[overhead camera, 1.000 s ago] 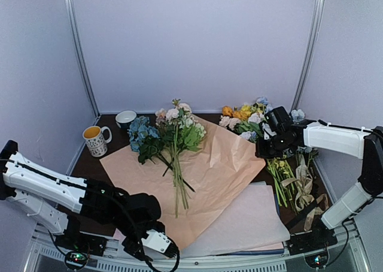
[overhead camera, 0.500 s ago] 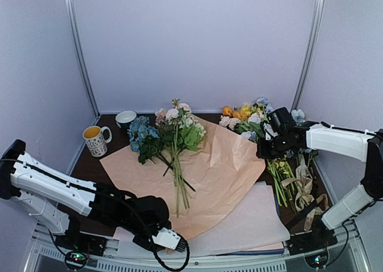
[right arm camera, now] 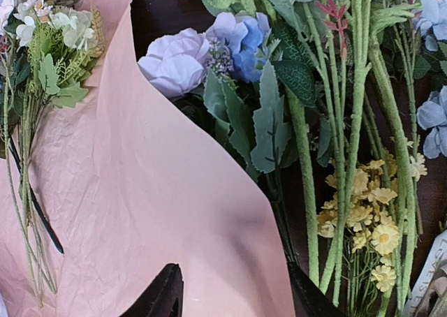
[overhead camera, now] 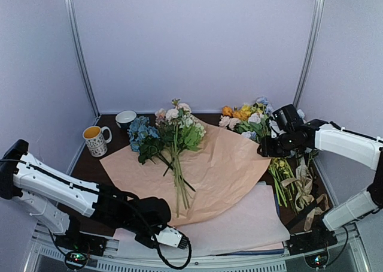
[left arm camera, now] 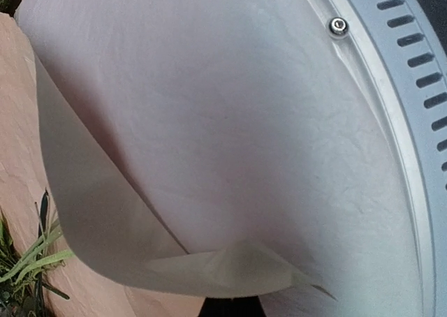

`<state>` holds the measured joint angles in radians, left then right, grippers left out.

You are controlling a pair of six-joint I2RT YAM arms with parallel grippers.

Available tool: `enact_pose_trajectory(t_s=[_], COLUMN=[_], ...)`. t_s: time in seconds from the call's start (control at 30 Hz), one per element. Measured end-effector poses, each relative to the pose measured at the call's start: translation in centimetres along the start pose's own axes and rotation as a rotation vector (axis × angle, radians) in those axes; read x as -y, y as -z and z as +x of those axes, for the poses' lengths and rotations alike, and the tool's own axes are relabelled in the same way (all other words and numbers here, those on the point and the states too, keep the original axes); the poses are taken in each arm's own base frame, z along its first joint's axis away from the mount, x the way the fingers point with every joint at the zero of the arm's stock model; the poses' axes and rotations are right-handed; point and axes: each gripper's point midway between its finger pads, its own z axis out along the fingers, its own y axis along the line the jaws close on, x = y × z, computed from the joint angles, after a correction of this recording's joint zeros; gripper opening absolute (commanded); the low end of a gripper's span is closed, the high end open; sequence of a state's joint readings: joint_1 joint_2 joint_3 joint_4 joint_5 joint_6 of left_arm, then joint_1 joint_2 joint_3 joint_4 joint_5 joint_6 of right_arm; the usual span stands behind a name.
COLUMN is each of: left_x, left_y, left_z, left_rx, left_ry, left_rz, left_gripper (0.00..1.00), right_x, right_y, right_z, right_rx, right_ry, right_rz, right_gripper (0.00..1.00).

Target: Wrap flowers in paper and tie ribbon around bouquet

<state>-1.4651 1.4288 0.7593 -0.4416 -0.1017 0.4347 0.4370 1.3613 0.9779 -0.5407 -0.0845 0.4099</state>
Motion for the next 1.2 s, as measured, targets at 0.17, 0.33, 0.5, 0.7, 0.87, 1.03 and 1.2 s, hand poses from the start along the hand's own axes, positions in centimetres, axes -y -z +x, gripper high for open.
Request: enact_pose_trajectory(t_s=[0.17, 0.33, 0.5, 0.7, 0.87, 1.03, 1.2], left_x=[-1.1, -3.8, -5.0, -5.8, -6.2, -6.2, -6.3], left_y=[0.3, 2.0, 3.3, 3.4, 3.5, 3.5, 3.5], left_z=[0.4, 0.6, -0.4, -0.3, 0.0, -0.1, 0.0], left_rx=[0.001, 0.085, 0.171, 0.201, 0.21, 0.219, 0.225], left_ry=[0.043, 0.139, 0.169, 0.2, 0.218, 0.224, 0.238], left_rz=[-0.021, -0.077, -0.099, -0.095, -0.091, -0.079, -0.07], left_gripper=[0.0, 0.0, 0.0, 0.0, 0.0, 0.0, 0.15], right_x=[-2.1, -10.2, -16.5, -21.4, -23.4, -22.6, -23.0], right_y=[3.3, 7.8, 9.1, 8.5, 5.5, 1.6, 0.2], right_z=[-0.5, 0.8, 7.0, 17.0, 21.1, 22.8, 22.8], right_rx=[0.078, 0.174, 0.273, 0.234, 0.156, 0.083, 0.096], right_ry=[0.12, 0.378, 0.687, 1.112, 1.253, 1.289, 1.26], right_rz=[-0.036, -0.325, -0.658, -0.912, -0.921, -0.834, -0.805], right_gripper=[0.51, 0.51, 0.56, 0.59, 0.61, 0.37, 0.0])
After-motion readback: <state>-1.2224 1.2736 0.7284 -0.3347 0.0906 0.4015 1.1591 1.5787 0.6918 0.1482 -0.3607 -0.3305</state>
